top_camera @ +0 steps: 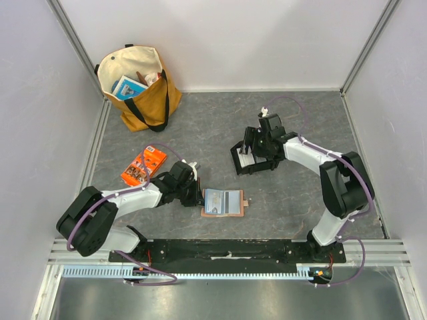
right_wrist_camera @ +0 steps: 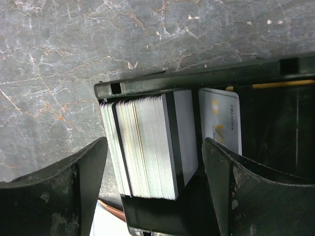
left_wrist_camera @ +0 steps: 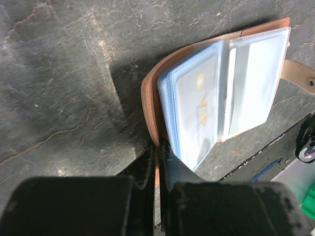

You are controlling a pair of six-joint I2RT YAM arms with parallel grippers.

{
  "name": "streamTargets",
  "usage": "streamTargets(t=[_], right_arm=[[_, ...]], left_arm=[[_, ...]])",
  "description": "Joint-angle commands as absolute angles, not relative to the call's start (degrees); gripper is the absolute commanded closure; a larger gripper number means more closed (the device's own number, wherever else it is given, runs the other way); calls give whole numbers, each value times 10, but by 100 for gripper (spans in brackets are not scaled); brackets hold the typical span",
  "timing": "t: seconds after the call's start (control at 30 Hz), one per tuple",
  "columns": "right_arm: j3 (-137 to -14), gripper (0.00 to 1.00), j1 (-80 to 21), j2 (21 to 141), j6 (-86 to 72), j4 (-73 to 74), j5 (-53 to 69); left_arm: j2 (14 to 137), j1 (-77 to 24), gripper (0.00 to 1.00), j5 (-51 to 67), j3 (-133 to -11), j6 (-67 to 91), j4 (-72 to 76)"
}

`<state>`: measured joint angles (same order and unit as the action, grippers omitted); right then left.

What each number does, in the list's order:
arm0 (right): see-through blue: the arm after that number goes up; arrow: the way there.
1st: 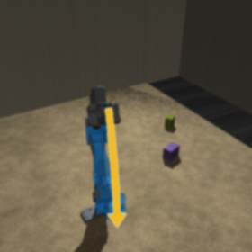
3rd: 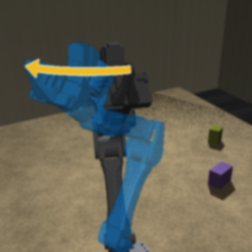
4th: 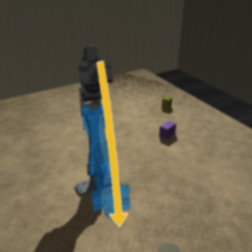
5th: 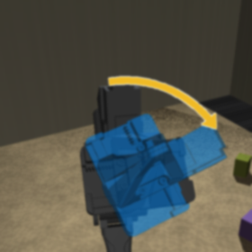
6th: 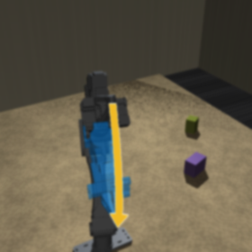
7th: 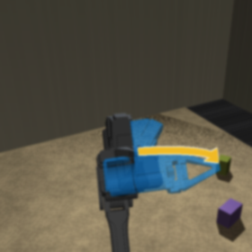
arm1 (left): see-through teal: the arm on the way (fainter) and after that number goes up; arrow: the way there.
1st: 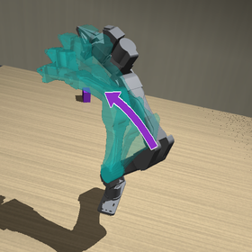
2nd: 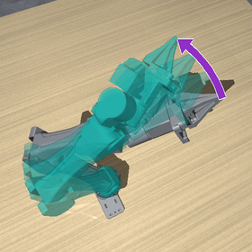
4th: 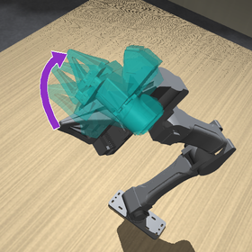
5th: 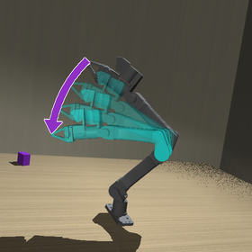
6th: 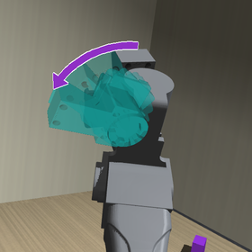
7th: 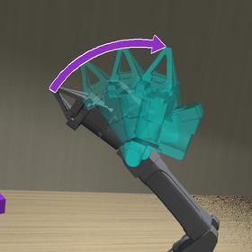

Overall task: Put the credit cards into the card holder
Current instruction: Pick up the credit card from the storage box.

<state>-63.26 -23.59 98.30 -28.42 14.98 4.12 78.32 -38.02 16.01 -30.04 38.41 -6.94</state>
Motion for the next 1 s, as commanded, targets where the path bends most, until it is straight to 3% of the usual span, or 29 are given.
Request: streamTargets(t=[0.0, 0.63, 0.97], right_arm=[[-642, 15, -223, 1001, -287, 106, 113], [-617, 29, -207, 973, -305, 74, 166], [-614, 41, -199, 969, -304, 77, 168]], left_arm=[[780, -381, 98, 148, -306, 373, -76], [787, -381, 98, 149, -307, 371, -76], [794, -381, 98, 150, -308, 370, -72]])
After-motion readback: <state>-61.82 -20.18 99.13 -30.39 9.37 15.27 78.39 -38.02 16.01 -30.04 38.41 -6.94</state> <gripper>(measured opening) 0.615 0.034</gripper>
